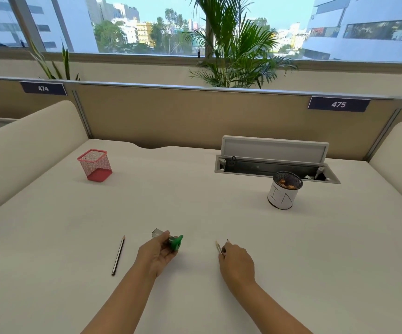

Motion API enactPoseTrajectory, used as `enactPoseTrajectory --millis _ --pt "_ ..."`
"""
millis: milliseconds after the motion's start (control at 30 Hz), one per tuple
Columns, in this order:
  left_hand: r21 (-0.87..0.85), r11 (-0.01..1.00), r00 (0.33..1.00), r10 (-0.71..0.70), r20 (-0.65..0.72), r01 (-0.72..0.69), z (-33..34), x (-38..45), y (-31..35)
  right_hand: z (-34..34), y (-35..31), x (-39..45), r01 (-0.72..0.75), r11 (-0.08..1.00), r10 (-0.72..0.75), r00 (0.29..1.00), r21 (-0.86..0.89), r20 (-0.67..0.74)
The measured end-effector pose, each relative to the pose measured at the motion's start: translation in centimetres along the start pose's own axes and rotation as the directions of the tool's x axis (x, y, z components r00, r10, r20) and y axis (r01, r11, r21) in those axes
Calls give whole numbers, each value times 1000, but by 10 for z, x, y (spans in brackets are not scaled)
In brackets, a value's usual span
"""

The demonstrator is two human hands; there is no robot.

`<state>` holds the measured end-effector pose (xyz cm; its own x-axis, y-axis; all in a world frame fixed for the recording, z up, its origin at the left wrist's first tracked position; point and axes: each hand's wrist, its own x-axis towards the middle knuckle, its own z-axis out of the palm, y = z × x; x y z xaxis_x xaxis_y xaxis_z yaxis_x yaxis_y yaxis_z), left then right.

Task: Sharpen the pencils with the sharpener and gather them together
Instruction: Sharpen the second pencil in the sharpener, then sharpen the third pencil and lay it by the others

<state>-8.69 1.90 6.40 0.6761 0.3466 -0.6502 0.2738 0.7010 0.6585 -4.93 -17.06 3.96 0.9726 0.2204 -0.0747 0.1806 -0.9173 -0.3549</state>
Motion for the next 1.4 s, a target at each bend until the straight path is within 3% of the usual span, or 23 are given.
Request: enactPoseTrajectory --millis 300,533,733,1000,1267,1400 --pt "-34 998 998 41 -54 -43 -6 -14 -14 -3 8 4 57 996 -59 998 -72 -25" --pt "-53 997 996 49 -73 -53 -9 -19 -13 -7 5 7 95 994 -100 990 -49 -97" --pt "-49 998 998 24 -62 -28 -17 -18 -6 -2 -19 10 128 992 -128 989 -11 -69" --pt "-39 999 999 -9 -38 8 -53 -9 34 19 -81 14 139 989 -138 990 44 -19" --pt "-21 1000 998 -2 -62 1 -114 19 93 54 -185 3 130 981 -151 978 143 144" --pt "18 1000 999 -16 -36 17 -129 33 112 73 -224 0 58 990 -82 978 125 192"
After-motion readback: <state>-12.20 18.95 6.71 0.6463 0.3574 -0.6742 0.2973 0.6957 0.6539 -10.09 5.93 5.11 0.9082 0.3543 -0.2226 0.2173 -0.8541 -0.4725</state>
